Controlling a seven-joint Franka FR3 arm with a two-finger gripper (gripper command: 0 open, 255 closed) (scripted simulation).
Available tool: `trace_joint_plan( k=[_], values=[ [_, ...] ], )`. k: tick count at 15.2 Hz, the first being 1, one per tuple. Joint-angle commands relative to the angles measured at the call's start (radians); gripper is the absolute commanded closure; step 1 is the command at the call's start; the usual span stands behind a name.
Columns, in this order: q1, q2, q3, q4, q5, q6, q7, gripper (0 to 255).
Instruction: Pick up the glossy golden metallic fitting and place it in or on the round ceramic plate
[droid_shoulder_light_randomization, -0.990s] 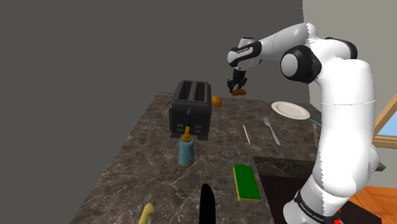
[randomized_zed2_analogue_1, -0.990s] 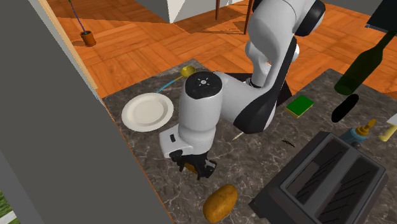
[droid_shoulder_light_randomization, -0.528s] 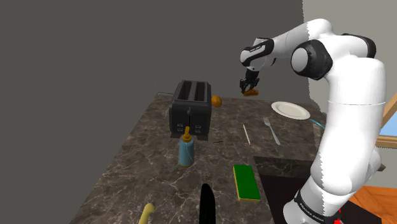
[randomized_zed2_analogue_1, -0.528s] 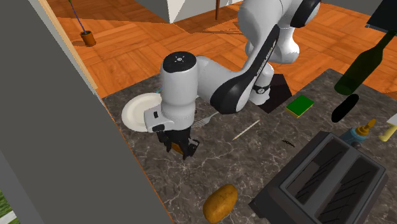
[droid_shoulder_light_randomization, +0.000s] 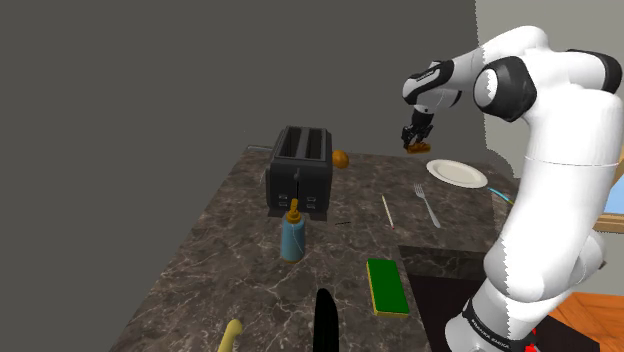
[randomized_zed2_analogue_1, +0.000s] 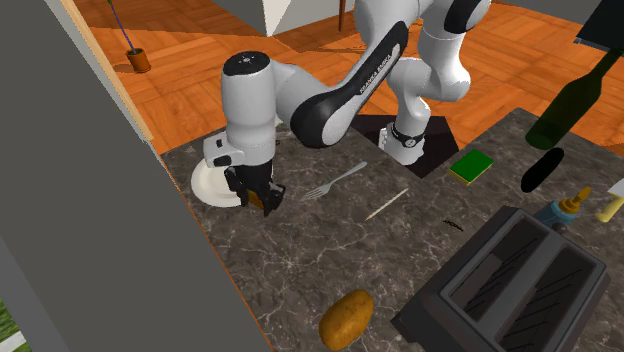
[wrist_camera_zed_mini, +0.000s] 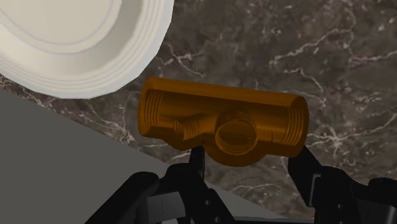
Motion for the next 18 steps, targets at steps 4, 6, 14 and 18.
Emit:
trace_joint_plan(
  k=[4,6,14,18],
  values=[
    [-0.073,-0.013,-0.03,-0.019,0.021,0.0,-0.117,255],
    [-0.105,-0.01,-0.042,-0.016,0.033,-0.005,-0.165,255],
    [-0.235,0.037,-0.077,0.031,0.094,-0.028,-0.348,255],
    [-0.239,0.057,-0.07,0.003,0.11,0.018,-0.361,255]
  ],
)
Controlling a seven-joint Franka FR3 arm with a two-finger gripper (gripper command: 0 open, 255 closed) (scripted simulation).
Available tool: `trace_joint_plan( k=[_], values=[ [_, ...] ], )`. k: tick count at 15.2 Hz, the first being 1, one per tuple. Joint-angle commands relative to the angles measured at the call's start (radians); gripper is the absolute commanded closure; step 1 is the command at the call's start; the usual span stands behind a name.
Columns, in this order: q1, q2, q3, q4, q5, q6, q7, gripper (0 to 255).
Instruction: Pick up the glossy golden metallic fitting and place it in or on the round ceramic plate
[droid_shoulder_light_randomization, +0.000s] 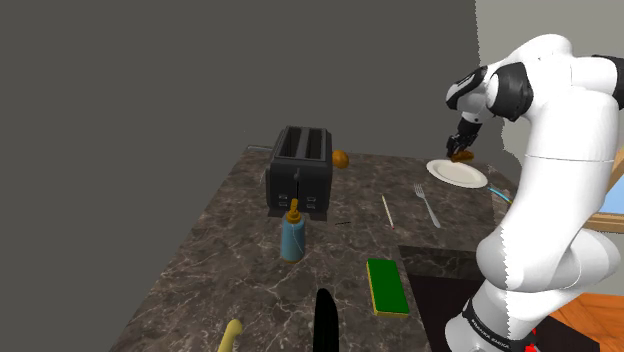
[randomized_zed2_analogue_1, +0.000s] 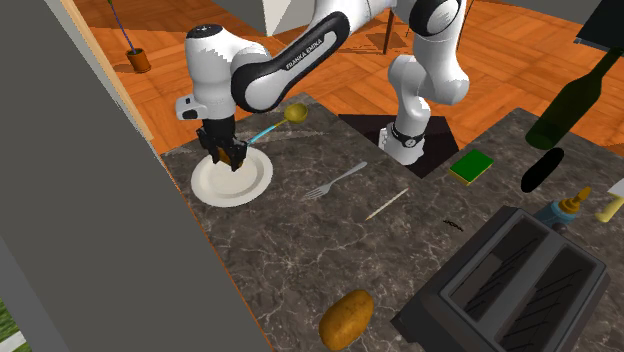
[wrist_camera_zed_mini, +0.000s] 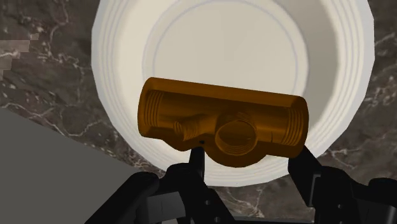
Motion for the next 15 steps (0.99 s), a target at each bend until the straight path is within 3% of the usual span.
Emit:
trace_joint_plan(
  k=[1,9,15],
  values=[
    [-0.002,0.01,0.004,-0.013,0.009,0.022,-0.007,255],
    [-0.014,0.06,0.023,-0.057,0.05,0.108,-0.037,255],
    [-0.014,0.06,0.023,-0.057,0.049,0.108,-0.037,255]
  ],
)
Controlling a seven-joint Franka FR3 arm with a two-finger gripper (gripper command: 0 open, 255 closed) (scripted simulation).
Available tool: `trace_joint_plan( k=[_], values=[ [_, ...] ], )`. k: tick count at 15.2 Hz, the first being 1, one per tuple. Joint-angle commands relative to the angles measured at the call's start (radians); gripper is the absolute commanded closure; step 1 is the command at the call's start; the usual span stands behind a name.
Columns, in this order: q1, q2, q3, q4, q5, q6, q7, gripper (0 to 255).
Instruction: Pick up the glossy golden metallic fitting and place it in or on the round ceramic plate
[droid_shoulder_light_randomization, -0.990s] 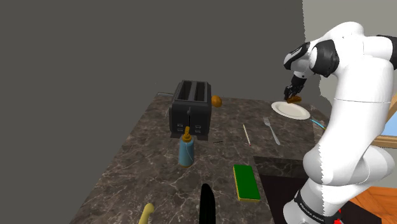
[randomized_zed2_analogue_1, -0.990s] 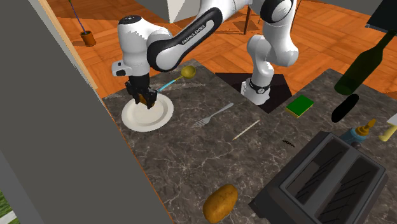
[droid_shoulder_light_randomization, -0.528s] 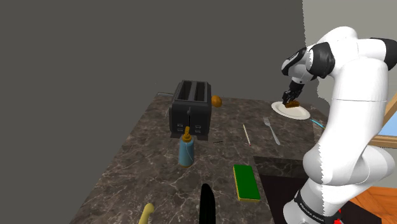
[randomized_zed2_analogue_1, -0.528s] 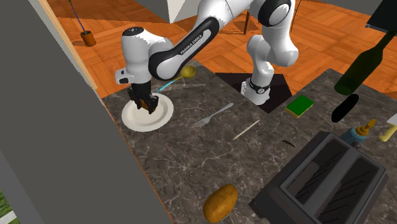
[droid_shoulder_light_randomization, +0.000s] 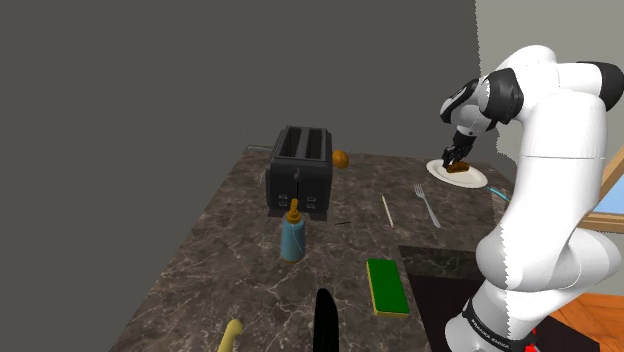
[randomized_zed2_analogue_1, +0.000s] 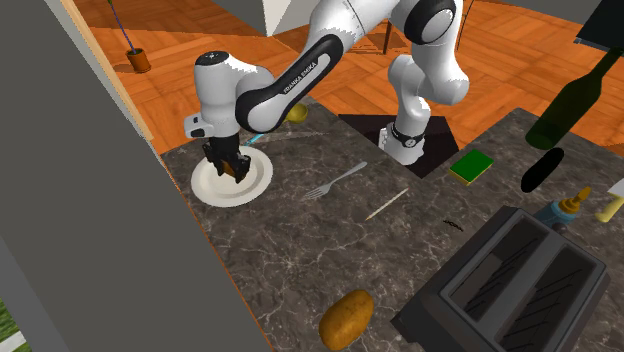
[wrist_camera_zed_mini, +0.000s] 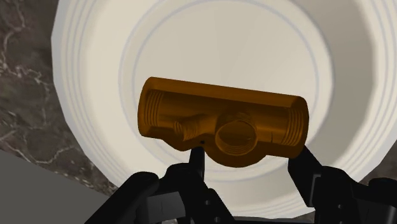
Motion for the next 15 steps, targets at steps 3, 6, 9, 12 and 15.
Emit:
trace_joint_plan(
  k=[3,6,9,12,15],
  values=[
    [0.0,0.0,0.0,0.0,0.0,0.0,0.0,0],
    [0.0,0.0,0.0,0.0,0.0,0.0,0.0,0],
    [0.006,-0.022,-0.008,0.004,-0.015,-0.023,0.009,0],
    [0.02,-0.078,-0.027,0.023,-0.055,-0.09,0.034,0],
    [0.02,-0.078,-0.027,0.023,-0.055,-0.09,0.034,0]
  ],
)
